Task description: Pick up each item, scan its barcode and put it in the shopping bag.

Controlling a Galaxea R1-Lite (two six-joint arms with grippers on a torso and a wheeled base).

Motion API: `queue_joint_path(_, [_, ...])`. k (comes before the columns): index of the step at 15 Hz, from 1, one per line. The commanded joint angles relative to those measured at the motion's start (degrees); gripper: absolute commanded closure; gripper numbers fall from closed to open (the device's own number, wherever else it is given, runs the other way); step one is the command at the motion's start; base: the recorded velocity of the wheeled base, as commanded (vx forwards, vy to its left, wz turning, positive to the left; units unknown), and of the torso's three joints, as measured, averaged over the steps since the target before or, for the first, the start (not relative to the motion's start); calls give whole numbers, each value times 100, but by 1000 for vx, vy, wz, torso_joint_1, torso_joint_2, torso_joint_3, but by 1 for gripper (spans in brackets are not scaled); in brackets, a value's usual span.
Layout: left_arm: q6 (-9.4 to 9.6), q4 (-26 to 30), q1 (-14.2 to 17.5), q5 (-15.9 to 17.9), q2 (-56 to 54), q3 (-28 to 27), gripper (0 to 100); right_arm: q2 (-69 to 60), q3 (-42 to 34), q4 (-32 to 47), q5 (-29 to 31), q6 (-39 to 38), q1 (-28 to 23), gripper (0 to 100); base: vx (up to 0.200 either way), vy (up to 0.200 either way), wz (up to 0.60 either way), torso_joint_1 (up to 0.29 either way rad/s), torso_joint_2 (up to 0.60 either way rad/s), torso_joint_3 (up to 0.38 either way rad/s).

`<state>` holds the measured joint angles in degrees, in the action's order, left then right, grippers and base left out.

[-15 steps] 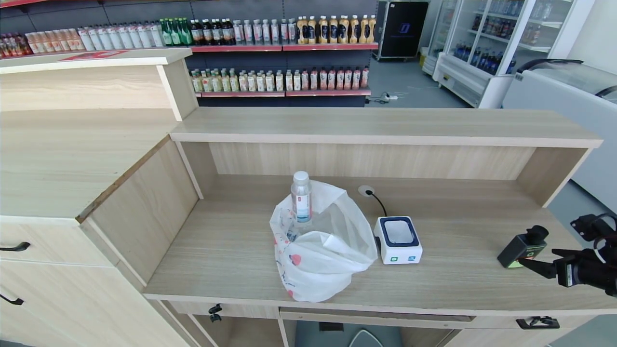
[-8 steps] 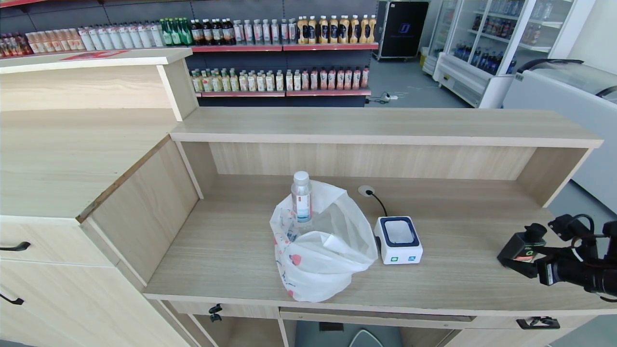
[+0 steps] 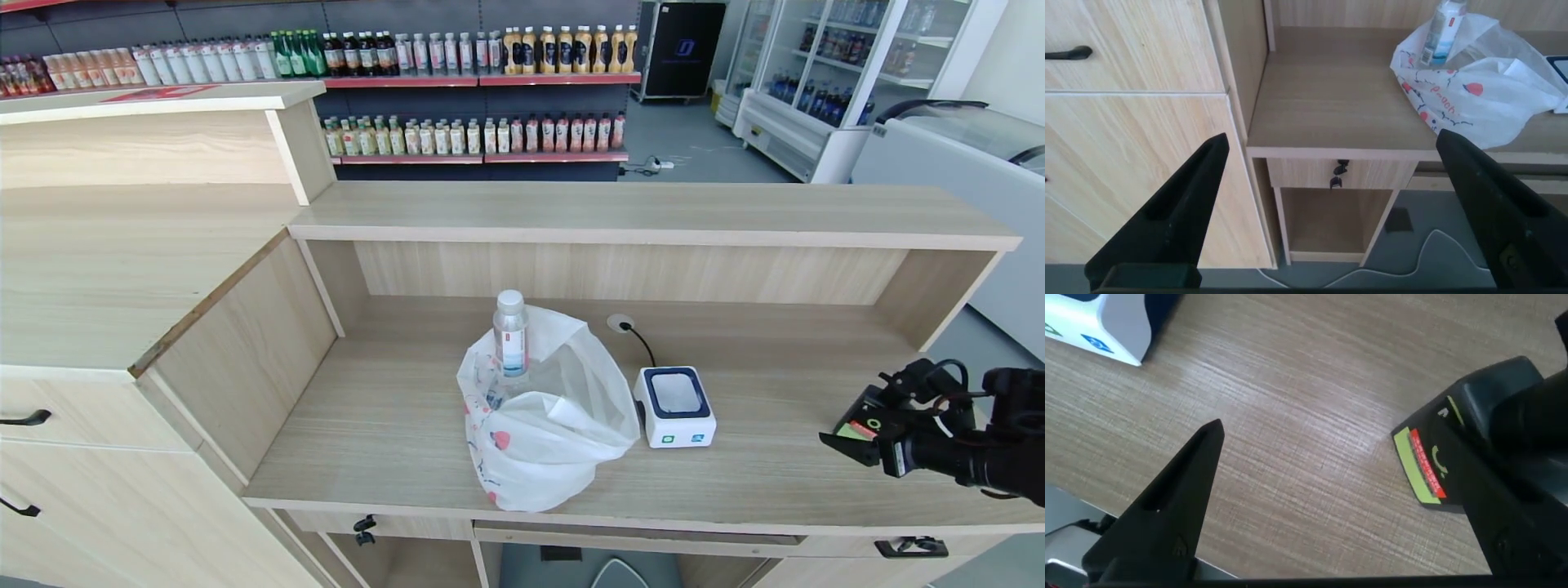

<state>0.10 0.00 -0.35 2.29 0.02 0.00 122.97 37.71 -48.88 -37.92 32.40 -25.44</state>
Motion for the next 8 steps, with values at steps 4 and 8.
queue_joint_path(4, [-1,0,0,8,6,0,0,-1574,-571,555,4,-164,22,0,0,0,0,0,0,0])
queue_joint_path(8, [-1,0,0,8,6,0,0,-3631,-1266,2050,31,56,-945,0,0,0,0,0,0,0])
